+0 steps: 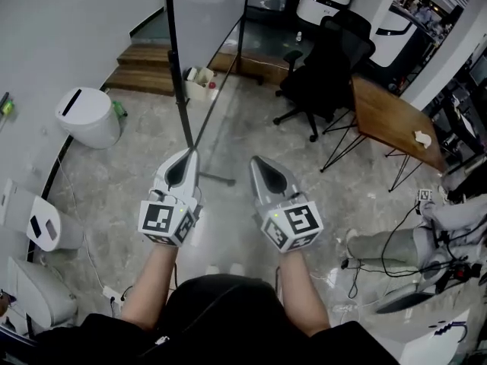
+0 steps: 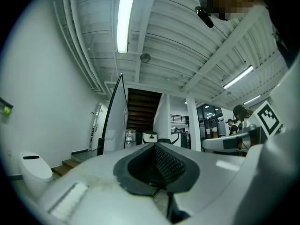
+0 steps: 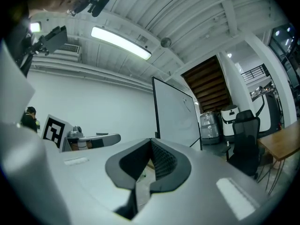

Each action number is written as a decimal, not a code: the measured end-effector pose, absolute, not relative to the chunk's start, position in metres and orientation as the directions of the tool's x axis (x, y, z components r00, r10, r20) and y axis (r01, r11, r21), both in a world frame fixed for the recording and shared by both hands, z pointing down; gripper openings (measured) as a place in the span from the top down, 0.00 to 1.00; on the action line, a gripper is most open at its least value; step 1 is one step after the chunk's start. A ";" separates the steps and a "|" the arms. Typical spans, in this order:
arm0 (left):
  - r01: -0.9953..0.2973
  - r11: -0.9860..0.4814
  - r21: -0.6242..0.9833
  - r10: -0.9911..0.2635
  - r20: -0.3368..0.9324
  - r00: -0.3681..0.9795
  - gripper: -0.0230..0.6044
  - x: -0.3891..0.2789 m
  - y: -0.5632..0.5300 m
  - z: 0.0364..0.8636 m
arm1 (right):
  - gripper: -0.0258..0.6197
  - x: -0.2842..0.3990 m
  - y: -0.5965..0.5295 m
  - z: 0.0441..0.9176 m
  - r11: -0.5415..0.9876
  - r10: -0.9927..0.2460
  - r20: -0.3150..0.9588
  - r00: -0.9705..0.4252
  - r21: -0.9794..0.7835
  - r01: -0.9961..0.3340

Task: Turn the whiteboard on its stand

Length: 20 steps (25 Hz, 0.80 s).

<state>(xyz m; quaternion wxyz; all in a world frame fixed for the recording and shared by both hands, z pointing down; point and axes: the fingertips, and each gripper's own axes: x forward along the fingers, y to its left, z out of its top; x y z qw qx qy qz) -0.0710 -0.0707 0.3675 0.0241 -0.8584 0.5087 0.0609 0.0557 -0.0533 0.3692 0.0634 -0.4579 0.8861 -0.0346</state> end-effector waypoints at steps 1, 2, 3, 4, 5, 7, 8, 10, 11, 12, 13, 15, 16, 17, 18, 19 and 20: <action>-0.876 -0.483 0.023 -0.870 -0.125 0.476 0.96 -0.070 -0.071 0.369 | 0.95 0.057 -0.052 0.369 0.580 -0.815 -0.085 -0.573 -0.126 -0.805; -0.875 -0.484 0.025 -0.870 -0.121 0.478 0.96 -0.069 -0.070 0.371 | 0.95 0.059 -0.051 0.369 0.580 -0.814 -0.090 -0.573 -0.131 -0.804; -0.874 -0.485 0.028 -0.870 -0.118 0.479 0.96 -0.067 -0.069 0.372 | 0.95 0.061 -0.049 0.369 0.580 -0.815 -0.094 -0.572 -0.134 -0.803; -0.873 -0.486 0.032 -0.869 -0.116 0.480 0.96 -0.065 -0.068 0.372 | 0.95 0.064 -0.047 0.369 0.580 -0.815 -0.097 -0.572 -0.136 -0.803; -0.873 -0.487 0.035 -0.869 -0.116 0.480 0.96 -0.064 -0.067 0.373 | 0.95 0.065 -0.046 0.369 0.581 -0.814 -0.098 -0.572 -0.138 -0.802; -0.874 -0.484 0.035 -0.871 -0.114 0.478 0.96 -0.062 -0.066 0.374 | 0.95 0.067 -0.045 0.369 0.584 -0.812 -0.095 -0.576 -0.138 -0.800; -0.876 -0.481 0.035 -0.873 -0.113 0.475 0.96 -0.062 -0.065 0.375 | 0.95 0.068 -0.045 0.371 0.586 -0.810 -0.093 -0.578 -0.137 -0.799; -0.881 -0.473 0.032 -0.877 -0.111 0.467 0.96 -0.060 -0.063 0.377 | 0.95 0.070 -0.042 0.374 0.588 -0.809 -0.090 -0.581 -0.135 -0.798; -0.884 -0.467 0.031 -0.881 -0.108 0.461 0.96 -0.059 -0.062 0.377 | 0.95 0.071 -0.041 0.375 0.589 -0.808 -0.089 -0.582 -0.135 -0.797; -0.887 -0.461 0.029 -0.884 -0.105 0.456 0.96 -0.058 -0.062 0.377 | 0.95 0.073 -0.039 0.377 0.588 -0.809 -0.090 -0.581 -0.136 -0.797; -0.889 -0.457 0.027 -0.886 -0.103 0.452 0.96 -0.058 -0.062 0.378 | 0.95 0.076 -0.038 0.377 0.587 -0.810 -0.090 -0.580 -0.137 -0.798; -0.893 -0.449 0.031 -0.890 -0.104 0.444 0.96 -0.058 -0.063 0.376 | 0.95 0.080 -0.039 0.377 0.588 -0.809 -0.096 -0.580 -0.145 -0.796; -0.896 -0.443 0.034 -0.893 -0.104 0.438 0.96 -0.059 -0.063 0.375 | 0.95 0.081 -0.039 0.376 0.591 -0.807 -0.101 -0.582 -0.154 -0.792; -0.898 -0.438 0.034 -0.896 -0.103 0.433 0.96 -0.060 -0.063 0.375 | 0.95 0.083 -0.039 0.376 0.595 -0.804 -0.106 -0.586 -0.164 -0.787; -0.899 -0.436 0.030 -0.897 -0.101 0.431 0.96 -0.060 -0.062 0.377 | 0.95 0.085 -0.040 0.376 0.598 -0.801 -0.108 -0.589 -0.174 -0.782; -0.900 -0.436 0.026 -0.897 -0.099 0.432 0.96 -0.060 -0.061 0.379 | 0.95 0.087 -0.040 0.377 0.601 -0.799 -0.109 -0.592 -0.179 -0.779; -0.900 -0.434 0.025 -0.897 -0.098 0.430 0.96 -0.059 -0.060 0.381 | 0.95 0.089 -0.040 0.379 0.604 -0.797 -0.107 -0.594 -0.179 -0.777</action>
